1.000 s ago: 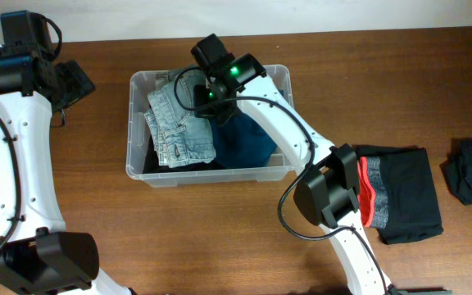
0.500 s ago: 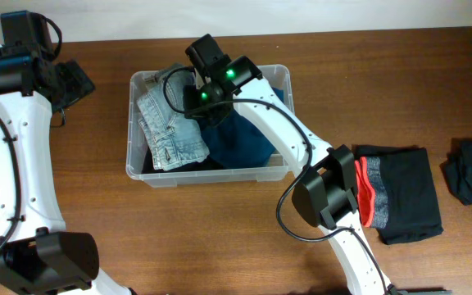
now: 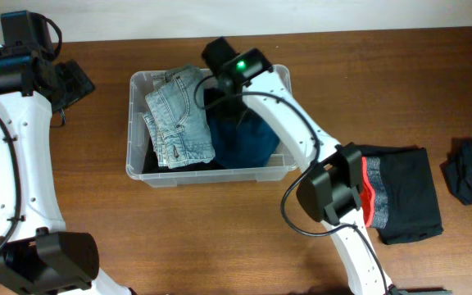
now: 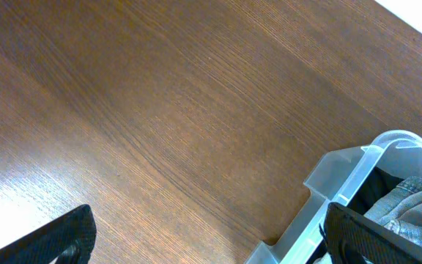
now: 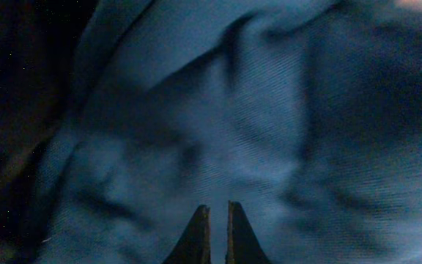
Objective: Pack container
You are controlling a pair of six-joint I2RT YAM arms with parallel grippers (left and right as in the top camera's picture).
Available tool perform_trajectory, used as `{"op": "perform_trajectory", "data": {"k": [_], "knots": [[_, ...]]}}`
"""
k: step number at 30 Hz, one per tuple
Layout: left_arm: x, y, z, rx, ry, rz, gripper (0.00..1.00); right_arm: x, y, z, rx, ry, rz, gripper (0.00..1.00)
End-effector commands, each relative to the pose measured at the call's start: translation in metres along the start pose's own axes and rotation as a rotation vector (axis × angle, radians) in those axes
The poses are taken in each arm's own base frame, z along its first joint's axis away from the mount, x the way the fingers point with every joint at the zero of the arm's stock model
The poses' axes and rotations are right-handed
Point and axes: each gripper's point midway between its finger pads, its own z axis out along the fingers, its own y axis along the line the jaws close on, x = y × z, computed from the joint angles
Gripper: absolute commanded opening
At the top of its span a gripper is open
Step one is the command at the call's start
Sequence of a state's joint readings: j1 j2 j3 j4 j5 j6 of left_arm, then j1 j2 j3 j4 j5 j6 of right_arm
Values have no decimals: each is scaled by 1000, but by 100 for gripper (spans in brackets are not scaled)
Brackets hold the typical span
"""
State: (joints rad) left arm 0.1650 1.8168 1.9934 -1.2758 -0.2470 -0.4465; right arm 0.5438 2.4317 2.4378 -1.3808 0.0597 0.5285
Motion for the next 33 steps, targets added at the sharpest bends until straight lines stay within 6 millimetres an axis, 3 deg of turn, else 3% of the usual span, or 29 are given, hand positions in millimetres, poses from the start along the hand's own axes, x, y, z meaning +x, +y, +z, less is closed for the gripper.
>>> {"op": "perform_trajectory", "data": {"k": [1, 7, 11, 14, 17, 33], "knots": [[-4, 3, -9, 5, -23, -19, 99, -27, -18, -24, 56, -105, -4, 4], [-4, 3, -9, 5, -23, -19, 99, -42, -17, -98, -36, -226, 16, 4], [-4, 3, -9, 5, -23, -19, 99, -34, 21, -147, -249, -268, -111, 4], [-4, 3, -9, 5, -23, -19, 99, -26, 41, -161, -311, -287, -173, 4], [-4, 3, -9, 5, -23, -19, 99, -20, 55, -151, -310, -267, -198, 4], [-4, 3, -9, 5, -23, -19, 99, 7, 119, -54, -292, -137, -302, 4]]}}
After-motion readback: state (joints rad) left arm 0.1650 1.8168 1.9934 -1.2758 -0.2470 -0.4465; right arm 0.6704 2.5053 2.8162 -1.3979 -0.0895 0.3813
